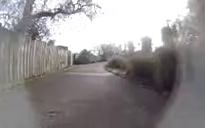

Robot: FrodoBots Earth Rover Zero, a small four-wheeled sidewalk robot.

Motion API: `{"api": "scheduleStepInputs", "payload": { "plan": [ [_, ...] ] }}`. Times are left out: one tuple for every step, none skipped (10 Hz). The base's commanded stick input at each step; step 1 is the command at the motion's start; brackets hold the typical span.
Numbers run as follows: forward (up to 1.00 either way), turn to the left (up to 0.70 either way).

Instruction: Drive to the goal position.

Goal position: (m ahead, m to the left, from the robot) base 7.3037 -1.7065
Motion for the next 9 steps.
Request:
{"api": "scheduleStepInputs", "payload": {
  "plan": [
    [0.7, 0.0],
    [0.7, 0.0],
    [0.7, 0.0],
    [0.7, 0.0],
    [0.7, 0.0],
    [0.7, 0.0],
    [0.7, 0.0],
    [0.7, 0.0],
    [0.7, 0.0]
  ]
}}
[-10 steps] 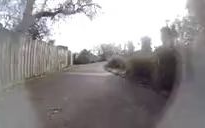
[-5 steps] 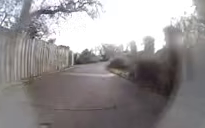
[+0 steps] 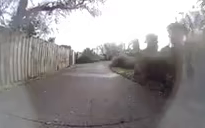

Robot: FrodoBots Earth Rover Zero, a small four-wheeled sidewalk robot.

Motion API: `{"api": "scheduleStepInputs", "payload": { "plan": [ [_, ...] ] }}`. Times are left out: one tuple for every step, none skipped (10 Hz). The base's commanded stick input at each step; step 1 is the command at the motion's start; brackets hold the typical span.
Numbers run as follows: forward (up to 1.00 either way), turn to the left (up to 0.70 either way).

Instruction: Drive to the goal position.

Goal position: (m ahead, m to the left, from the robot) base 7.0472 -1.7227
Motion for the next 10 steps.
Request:
{"api": "scheduleStepInputs", "payload": {
  "plan": [
    [0.7, 0.0],
    [0.7, 0.0],
    [0.7, 0.0],
    [0.7, 0.0],
    [0.7, 0.0],
    [0.7, 0.0],
    [0.7, 0.0],
    [0.7, 0.0],
    [0.7, 0.0],
    [0.7, 0.0]
  ]
}}
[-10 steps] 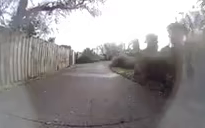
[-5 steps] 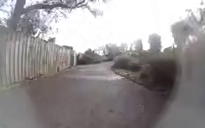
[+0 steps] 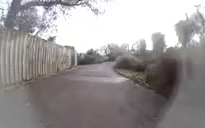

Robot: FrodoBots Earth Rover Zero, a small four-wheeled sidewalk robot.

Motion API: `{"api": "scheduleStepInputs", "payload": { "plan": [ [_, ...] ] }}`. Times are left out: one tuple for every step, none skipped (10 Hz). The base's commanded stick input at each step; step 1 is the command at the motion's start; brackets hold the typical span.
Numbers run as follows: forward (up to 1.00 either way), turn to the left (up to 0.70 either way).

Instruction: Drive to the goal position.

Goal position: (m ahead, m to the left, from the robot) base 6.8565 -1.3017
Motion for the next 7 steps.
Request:
{"api": "scheduleStepInputs", "payload": {
  "plan": [
    [0.7, 0.0],
    [0.7, 0.0],
    [0.7, 0.0],
    [0.7, -0.01],
    [0.7, -0.32],
    [0.7, -0.34],
    [0.7, -0.19]
  ]
}}
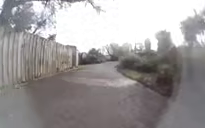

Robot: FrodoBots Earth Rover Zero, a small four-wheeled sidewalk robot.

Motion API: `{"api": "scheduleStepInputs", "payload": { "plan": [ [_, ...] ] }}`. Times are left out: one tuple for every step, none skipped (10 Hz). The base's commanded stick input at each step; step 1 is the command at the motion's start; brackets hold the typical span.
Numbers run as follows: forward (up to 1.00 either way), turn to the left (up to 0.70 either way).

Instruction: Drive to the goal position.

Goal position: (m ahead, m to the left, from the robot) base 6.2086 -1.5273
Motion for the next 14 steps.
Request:
{"api": "scheduleStepInputs", "payload": {
  "plan": [
    [0.7, 0.0],
    [0.7, 0.0],
    [0.7, 0.0],
    [0.7, 0.0],
    [0.7, 0.0],
    [0.7, 0.0],
    [0.7, 0.0],
    [0.7, 0.0],
    [0.7, 0.0],
    [0.7, 0.0],
    [0.7, 0.0],
    [0.7, 0.0],
    [0.7, 0.0],
    [0.7, 0.0]
  ]
}}
